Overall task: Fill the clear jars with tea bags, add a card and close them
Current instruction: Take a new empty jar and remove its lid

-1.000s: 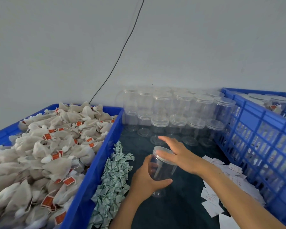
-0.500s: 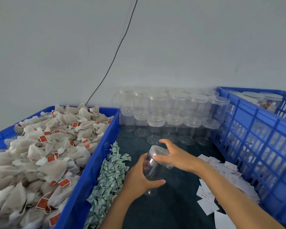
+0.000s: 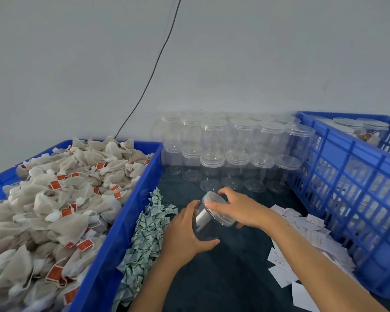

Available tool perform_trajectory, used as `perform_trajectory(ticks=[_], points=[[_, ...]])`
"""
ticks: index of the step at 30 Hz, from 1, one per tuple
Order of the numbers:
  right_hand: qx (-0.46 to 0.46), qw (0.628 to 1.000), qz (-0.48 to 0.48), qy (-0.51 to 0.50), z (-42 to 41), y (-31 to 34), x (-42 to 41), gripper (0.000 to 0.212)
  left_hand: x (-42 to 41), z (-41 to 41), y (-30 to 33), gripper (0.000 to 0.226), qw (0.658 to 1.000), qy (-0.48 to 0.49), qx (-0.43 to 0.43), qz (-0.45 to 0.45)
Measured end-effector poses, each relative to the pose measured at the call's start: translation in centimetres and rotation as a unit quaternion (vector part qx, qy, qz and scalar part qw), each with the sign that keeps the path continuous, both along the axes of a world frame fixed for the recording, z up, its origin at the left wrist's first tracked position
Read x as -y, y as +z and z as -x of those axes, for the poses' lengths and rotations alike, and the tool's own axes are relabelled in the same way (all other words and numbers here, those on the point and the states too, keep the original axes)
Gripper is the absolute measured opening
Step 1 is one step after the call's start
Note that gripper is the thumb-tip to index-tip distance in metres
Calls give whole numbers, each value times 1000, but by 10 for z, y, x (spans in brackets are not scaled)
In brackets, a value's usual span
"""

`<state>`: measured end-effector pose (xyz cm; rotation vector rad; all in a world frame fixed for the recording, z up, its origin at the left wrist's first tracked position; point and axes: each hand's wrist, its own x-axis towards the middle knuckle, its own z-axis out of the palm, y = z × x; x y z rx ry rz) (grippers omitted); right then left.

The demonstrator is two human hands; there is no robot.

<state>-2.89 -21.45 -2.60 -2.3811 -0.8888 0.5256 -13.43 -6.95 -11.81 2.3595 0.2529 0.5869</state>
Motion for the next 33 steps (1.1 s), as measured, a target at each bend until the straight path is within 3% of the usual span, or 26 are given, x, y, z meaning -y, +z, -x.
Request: perform_trajectory(ticks=[6,11,17,21,25,30,33], points=[[-15,991,-60,123,-11,11,18,80,-11,4,1,94,983,-94,-57,146],[-50,972,-109,202,-12,12,31,79,-20,5,10,94,955,-178,-105,212],[-105,948,-133,270,-11,19,35,79,-29,10,21,82,862,-335,-168,342],[-125,940,-145,283,-15,21,36,77,-27,6,24,81,819,-386,-219,364],[-156,930,-161,293,-21,14,36,82,-27,0,22,65,775,-430,-253,389],[-208,909,-244,266,-33,11,46,87,-35,-6,13,88,782,-389,-253,417],[-197,911,-295,210,-42,8,54,86,-34,-2,5,86,835,-317,-179,412]])
